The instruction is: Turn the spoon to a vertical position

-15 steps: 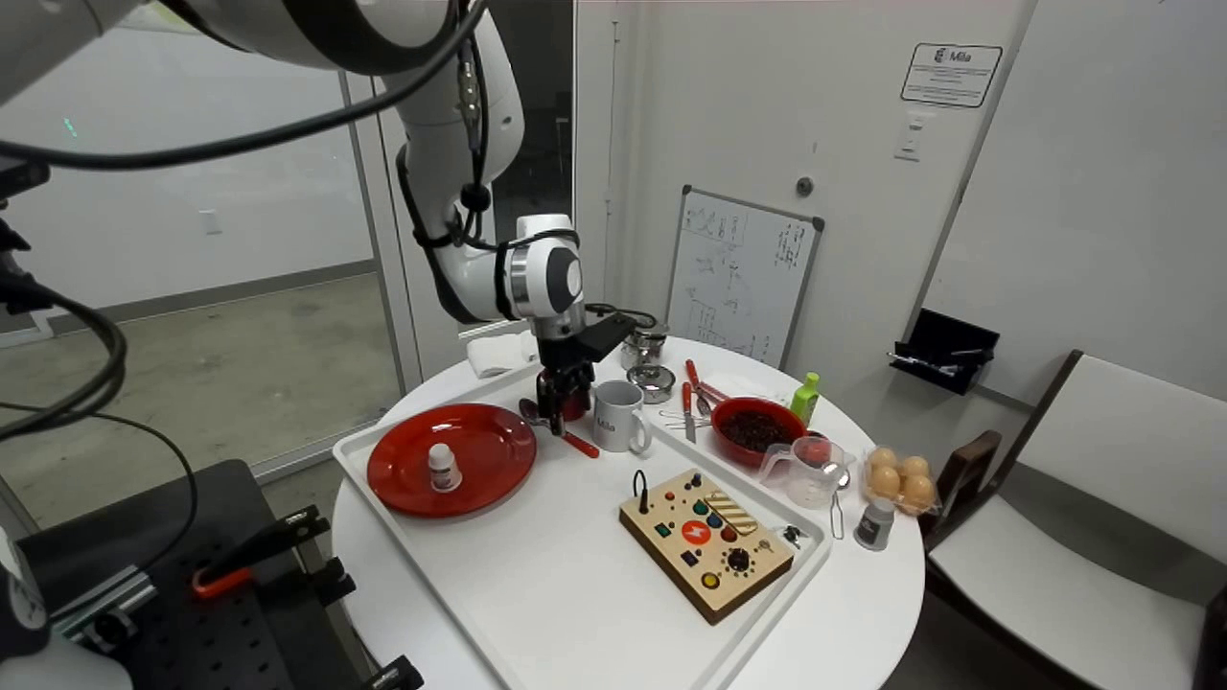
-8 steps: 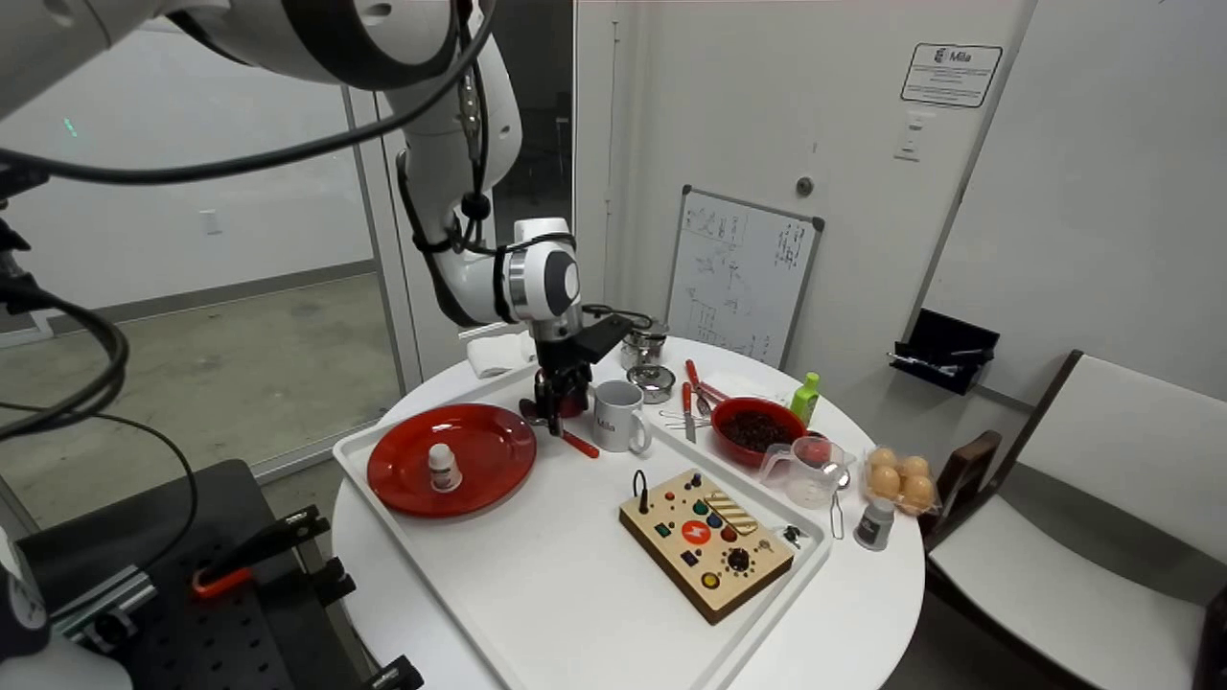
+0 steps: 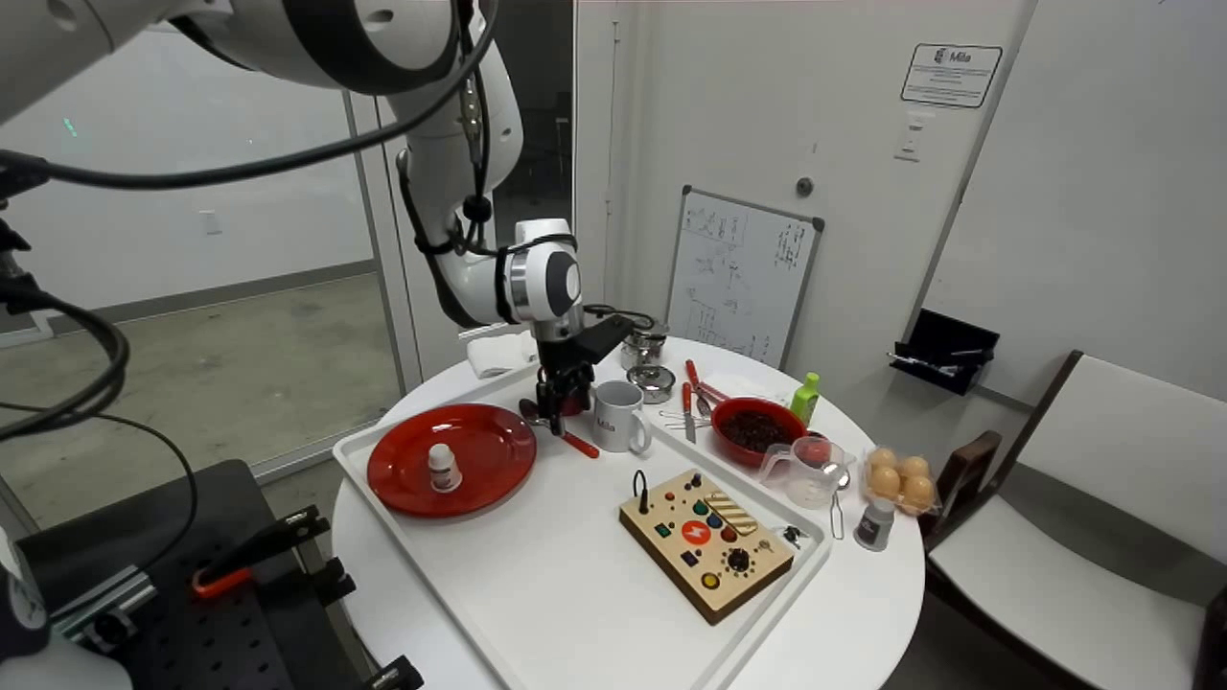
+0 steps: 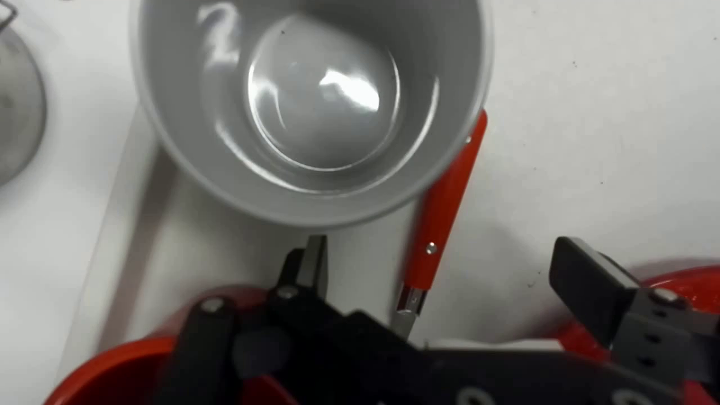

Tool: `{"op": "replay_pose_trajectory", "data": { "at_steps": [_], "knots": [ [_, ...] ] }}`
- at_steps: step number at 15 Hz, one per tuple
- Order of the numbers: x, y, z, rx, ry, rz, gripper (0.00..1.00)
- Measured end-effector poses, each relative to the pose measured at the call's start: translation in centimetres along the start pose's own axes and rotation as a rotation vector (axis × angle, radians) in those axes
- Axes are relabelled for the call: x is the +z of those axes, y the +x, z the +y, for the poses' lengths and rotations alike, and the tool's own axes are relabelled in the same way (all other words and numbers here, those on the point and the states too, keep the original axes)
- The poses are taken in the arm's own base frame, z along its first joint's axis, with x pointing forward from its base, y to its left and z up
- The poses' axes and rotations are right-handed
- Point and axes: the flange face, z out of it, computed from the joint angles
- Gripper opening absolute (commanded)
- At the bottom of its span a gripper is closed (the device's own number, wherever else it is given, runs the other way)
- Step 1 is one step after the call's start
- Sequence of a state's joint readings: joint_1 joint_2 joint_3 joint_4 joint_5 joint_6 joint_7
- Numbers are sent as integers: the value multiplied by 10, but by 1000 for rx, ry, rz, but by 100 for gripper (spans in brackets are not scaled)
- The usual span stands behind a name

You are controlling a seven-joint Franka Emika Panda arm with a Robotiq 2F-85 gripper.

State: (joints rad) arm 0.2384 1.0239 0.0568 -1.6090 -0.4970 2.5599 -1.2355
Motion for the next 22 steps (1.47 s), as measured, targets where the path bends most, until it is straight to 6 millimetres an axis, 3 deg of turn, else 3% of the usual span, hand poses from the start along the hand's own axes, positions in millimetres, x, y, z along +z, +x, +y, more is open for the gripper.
{"op": "replay_pose_trajectory", "data": {
  "at_steps": [12, 18, 22],
  "knots": [
    [2, -18, 1, 54, -55, 74, 100],
    [15, -14, -5, 51, -35, 77, 98],
    [27, -10, -11, 48, -17, 81, 76]
  ]
}}
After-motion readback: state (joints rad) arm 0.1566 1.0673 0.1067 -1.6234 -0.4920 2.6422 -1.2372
